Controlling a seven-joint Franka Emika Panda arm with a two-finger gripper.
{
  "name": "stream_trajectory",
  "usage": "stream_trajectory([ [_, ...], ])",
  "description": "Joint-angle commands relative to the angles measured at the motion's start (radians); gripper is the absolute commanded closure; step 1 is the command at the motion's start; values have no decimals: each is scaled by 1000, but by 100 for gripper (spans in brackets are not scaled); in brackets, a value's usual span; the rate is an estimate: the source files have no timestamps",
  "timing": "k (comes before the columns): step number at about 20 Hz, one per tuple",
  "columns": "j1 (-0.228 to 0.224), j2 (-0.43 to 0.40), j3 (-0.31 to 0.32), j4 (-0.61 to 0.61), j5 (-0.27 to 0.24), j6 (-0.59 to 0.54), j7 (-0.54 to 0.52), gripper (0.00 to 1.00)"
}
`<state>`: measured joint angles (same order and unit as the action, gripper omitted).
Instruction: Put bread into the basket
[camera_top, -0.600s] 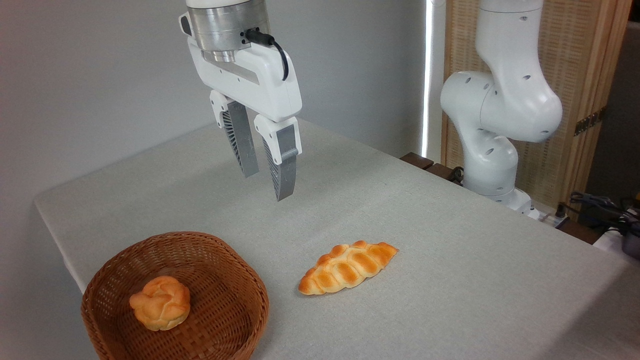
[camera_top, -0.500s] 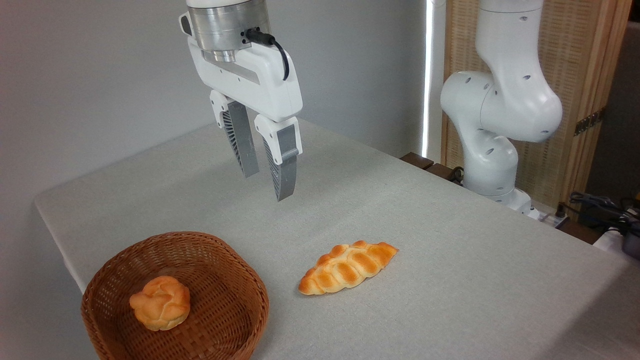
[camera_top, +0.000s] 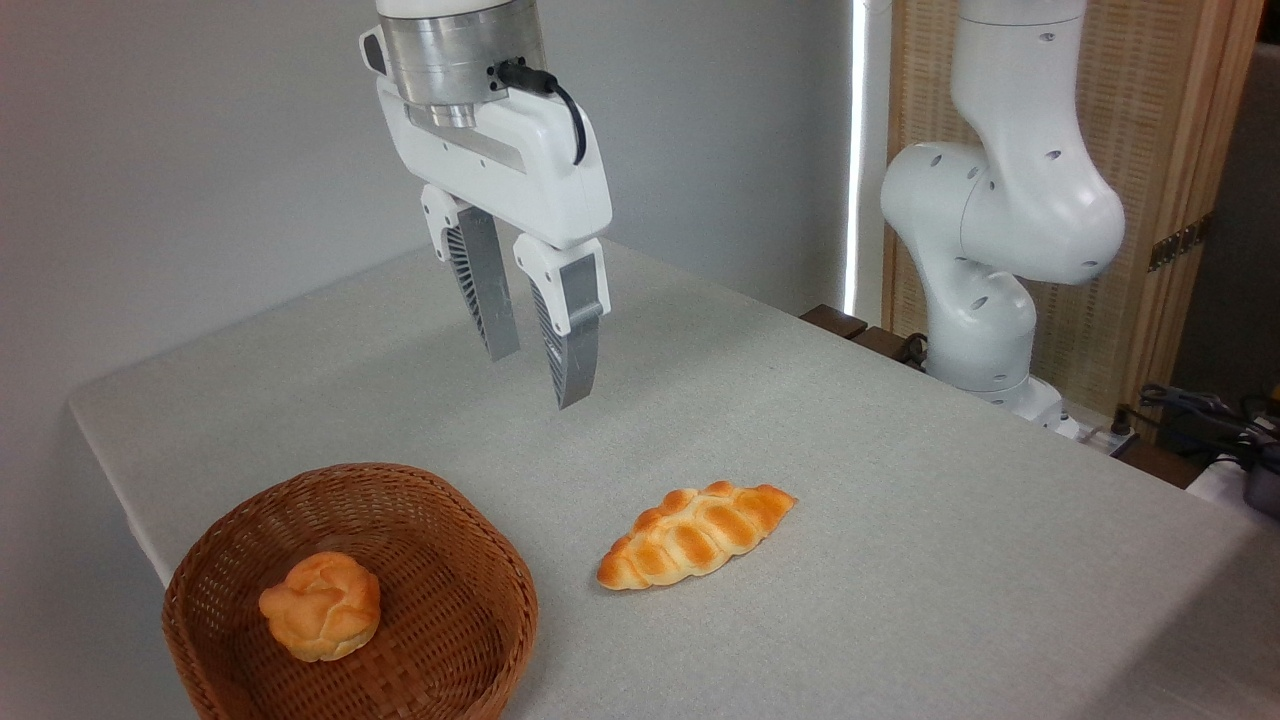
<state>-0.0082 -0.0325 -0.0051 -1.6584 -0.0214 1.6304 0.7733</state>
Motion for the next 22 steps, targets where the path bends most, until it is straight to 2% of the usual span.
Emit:
stream_trajectory([
  [1, 63, 17, -39, -14, -15, 9, 15, 0],
  [6, 63, 28, -62, -156, -5, 65, 38, 0],
  [9, 65, 28, -65, -216, -5, 72, 118, 0],
  [11, 68, 25, -67, -279, 1, 107, 124, 0],
  [14, 68, 28, -102, -348, 105, 180, 115, 0],
  [21, 71, 57, -99, -409, 120, 190, 113, 0],
  [22, 71, 57, -99, -409, 135, 190, 115, 0],
])
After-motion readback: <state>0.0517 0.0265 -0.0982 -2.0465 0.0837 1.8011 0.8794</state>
